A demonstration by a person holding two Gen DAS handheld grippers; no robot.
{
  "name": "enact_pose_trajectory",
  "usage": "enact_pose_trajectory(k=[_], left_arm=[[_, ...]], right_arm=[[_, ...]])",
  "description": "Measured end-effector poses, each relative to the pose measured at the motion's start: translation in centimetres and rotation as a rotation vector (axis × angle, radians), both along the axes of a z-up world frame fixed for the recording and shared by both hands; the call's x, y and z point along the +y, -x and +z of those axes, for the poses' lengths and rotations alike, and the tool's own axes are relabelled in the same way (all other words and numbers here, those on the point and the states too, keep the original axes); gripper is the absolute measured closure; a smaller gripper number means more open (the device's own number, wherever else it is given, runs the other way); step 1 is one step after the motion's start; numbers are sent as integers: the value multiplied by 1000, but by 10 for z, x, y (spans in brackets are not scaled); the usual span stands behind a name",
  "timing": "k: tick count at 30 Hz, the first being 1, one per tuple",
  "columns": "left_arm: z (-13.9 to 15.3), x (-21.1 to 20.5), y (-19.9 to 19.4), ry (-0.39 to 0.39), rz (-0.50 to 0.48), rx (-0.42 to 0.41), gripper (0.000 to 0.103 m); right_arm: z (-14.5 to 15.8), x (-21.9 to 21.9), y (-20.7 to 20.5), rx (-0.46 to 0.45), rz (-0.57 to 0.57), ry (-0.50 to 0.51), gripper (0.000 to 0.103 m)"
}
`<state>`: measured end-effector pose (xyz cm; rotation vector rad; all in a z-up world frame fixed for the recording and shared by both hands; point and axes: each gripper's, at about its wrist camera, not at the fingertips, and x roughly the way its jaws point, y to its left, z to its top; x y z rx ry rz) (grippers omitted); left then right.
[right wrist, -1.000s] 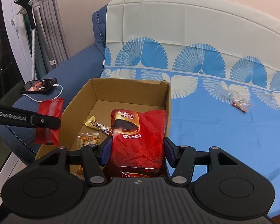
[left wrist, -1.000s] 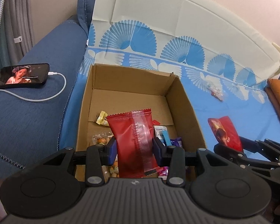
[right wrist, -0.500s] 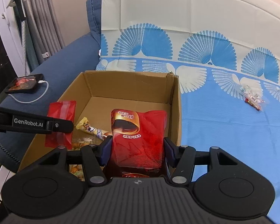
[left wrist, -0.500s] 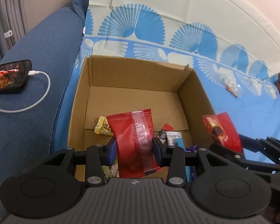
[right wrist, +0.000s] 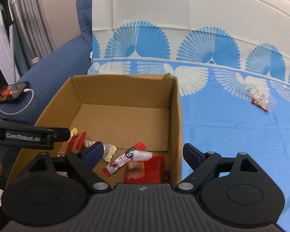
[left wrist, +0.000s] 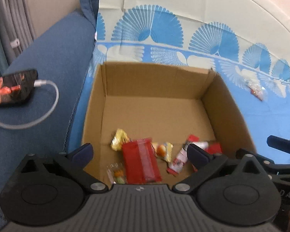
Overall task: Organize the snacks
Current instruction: 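Open both tools to drop the red packets into the box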
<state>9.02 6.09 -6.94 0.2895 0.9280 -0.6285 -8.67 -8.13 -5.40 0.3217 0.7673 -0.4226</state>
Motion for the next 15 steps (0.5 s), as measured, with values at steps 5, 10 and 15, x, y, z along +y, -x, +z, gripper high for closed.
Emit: enact_pose_trajectory(k=[5, 10, 15], left_arm=[[7, 19, 24, -11, 26, 32, 0], [13, 42, 62, -34, 44, 36, 0], [19, 57, 96, -40, 50, 34, 0]], right_arm=[[9, 12, 23, 5, 5, -16, 13], [23, 40, 51, -5, 46, 3, 11], [36, 65, 79, -26, 54, 39, 10]])
